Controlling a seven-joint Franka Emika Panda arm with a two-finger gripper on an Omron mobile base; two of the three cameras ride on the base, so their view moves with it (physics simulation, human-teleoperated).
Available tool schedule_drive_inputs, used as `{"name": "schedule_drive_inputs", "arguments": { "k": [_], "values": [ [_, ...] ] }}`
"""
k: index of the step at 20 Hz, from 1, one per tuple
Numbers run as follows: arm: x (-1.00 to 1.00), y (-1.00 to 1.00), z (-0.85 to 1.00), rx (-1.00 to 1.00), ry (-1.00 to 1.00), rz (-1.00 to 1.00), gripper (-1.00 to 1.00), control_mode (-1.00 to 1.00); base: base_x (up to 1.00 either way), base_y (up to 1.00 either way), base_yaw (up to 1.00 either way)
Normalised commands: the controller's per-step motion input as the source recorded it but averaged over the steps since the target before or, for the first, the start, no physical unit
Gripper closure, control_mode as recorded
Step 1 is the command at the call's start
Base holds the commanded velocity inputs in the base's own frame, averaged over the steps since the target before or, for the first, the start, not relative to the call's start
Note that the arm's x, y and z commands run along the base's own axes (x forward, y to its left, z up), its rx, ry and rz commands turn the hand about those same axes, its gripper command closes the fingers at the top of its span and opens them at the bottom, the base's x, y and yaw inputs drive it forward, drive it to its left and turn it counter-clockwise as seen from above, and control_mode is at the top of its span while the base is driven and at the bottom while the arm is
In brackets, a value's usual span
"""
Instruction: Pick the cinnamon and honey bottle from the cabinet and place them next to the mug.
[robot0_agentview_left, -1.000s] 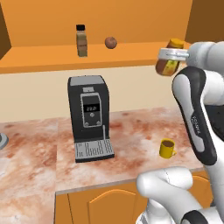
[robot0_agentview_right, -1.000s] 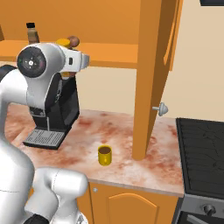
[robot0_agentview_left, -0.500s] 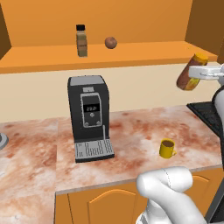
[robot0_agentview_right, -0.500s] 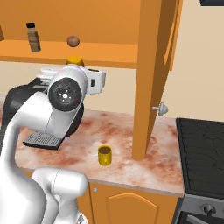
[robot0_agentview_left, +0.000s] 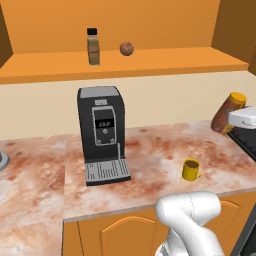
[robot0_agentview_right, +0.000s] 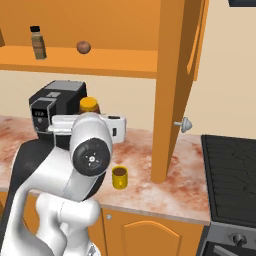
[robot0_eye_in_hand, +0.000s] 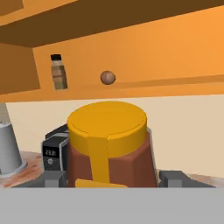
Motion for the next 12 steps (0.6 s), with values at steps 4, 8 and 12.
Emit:
{"name": "schedule_drive_inputs", "arguments": {
  "k": [4,8,12],
  "values": [
    [0.00,0.00,-0.67,-0.03,0.00,0.00,1.00,-1.00,0.00,0.00,0.00],
    [0.15,-0.01,-0.61,0.00,0.00,0.00,1.00,-1.00,0.00,0.00,0.00],
    [0.26,-0.03,-0.58,0.00,0.00,0.00,1.00,-1.00,0.00,0.00,0.00]
  ]
}}
